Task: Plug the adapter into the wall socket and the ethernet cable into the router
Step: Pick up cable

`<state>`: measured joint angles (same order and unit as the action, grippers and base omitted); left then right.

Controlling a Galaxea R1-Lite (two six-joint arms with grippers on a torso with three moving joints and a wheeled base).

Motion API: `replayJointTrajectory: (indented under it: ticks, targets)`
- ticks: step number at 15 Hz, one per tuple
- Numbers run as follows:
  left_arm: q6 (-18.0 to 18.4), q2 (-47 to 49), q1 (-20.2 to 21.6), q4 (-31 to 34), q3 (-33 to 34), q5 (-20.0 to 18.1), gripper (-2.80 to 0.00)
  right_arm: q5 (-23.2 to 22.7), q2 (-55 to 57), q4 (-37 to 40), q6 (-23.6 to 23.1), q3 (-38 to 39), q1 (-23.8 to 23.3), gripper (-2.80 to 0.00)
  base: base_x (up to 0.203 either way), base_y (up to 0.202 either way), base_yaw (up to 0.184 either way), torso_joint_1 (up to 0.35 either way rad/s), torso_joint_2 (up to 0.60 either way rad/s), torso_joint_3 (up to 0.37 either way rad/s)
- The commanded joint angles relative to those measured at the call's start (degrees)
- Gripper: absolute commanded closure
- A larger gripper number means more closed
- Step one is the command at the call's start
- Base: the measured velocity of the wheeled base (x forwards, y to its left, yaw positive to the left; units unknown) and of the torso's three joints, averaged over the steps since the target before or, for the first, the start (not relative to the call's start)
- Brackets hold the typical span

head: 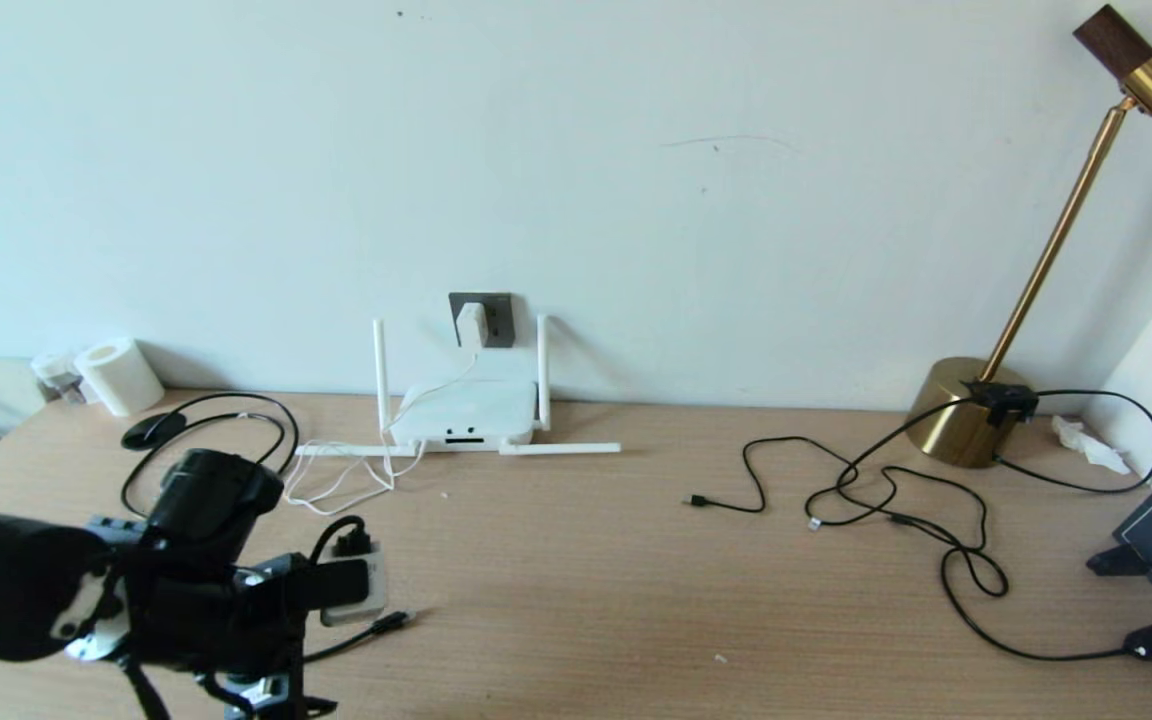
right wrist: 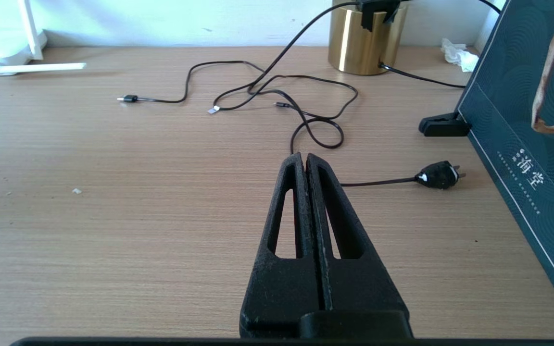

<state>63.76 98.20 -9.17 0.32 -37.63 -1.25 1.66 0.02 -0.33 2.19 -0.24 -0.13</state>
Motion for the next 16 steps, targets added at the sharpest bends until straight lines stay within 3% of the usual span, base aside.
replayJointTrajectory:
  ticks: [1,12,13,14,16]
  targets:
    - [0.21,5.37,-0.03,-2.59,-1.49,-0.08,-2.8,0.01,0.06,-0.02,0.0,-0.02,-0.04,0.0,0.0,0.0,0.0,0.0,0.0,0.0]
    - [-0.04,10.96,0.73,-3.84,-3.77,-0.4,-2.8,0.01,0.06,-0.02,0.0,-0.02,0.0,0.0,0.0,0.0,0.0,0.0,0.0,0.0]
    - [-0.04,11.11,0.69,-3.84,-3.71,-0.85,-1.11,0.01,-0.02,-0.02,0.0,-0.02,0.04,0.0,0.0,0.0,0.0,0.0,0.0,0.0]
    - [-0.04,11.31,0.7,-3.84,-3.54,-1.67,0.0,0.01,-0.02,-0.02,0.0,-0.02,-0.02,0.0,0.0,0.0,0.0,0.0,0.0,0.0]
    - [-0.12,11.7,0.64,-3.8,-3.59,-2.73,0.0,0.01,0.05,-0.02,0.0,-0.02,-0.04,0.0,0.0,0.0,0.0,0.0,0.0,0.0]
